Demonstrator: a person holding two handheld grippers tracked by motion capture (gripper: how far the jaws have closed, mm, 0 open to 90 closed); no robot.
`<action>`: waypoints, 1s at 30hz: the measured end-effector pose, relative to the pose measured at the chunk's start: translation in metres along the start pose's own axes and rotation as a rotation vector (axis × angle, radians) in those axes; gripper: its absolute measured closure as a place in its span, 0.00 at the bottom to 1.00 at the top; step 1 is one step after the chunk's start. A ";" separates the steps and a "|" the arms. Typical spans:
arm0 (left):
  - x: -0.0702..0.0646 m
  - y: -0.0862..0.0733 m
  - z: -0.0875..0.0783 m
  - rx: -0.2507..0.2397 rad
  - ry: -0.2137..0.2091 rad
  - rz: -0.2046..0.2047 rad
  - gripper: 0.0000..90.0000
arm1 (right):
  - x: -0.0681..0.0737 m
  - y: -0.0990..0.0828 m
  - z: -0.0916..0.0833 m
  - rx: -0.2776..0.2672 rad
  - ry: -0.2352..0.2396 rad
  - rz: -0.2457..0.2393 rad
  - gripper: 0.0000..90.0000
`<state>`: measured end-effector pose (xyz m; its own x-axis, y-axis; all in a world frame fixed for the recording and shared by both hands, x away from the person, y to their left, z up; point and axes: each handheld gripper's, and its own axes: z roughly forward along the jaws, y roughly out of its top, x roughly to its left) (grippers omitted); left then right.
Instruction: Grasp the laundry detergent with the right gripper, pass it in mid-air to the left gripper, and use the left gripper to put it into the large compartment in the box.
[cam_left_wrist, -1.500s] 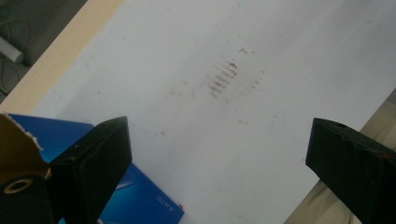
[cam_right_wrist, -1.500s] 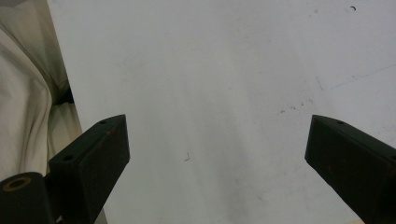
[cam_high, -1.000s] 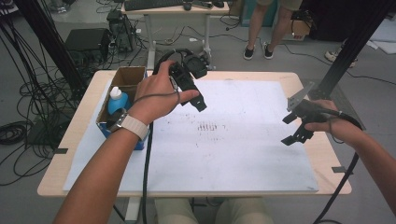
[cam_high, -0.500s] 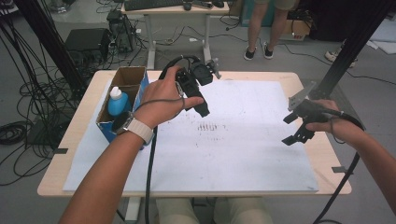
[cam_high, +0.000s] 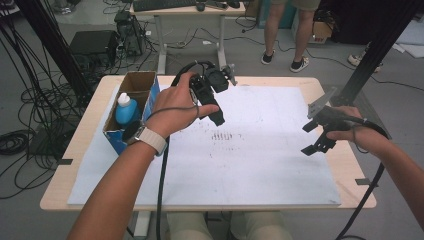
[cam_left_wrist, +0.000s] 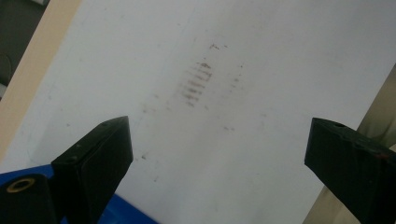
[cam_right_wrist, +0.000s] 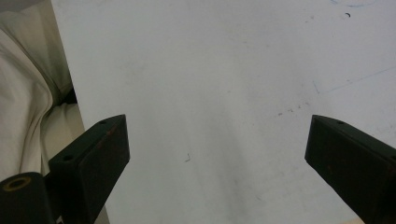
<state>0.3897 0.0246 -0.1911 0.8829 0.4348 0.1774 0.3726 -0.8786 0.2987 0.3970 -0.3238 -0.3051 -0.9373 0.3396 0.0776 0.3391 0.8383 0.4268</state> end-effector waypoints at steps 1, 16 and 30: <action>-0.001 0.000 0.000 0.005 -0.002 -0.004 0.09 | 0.000 0.000 0.000 0.000 0.000 0.000 0.07; 0.000 0.000 0.000 0.012 0.000 -0.005 0.09 | 0.000 0.001 0.002 0.003 0.006 -0.003 0.07; 0.001 -0.002 0.000 0.007 0.002 -0.020 0.09 | -0.004 0.001 0.006 -0.029 0.007 -0.057 0.07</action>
<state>0.3901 0.0273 -0.1911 0.8746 0.4527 0.1733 0.3923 -0.8711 0.2955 0.4016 -0.3215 -0.3098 -0.9557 0.2883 0.0590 0.2827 0.8436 0.4565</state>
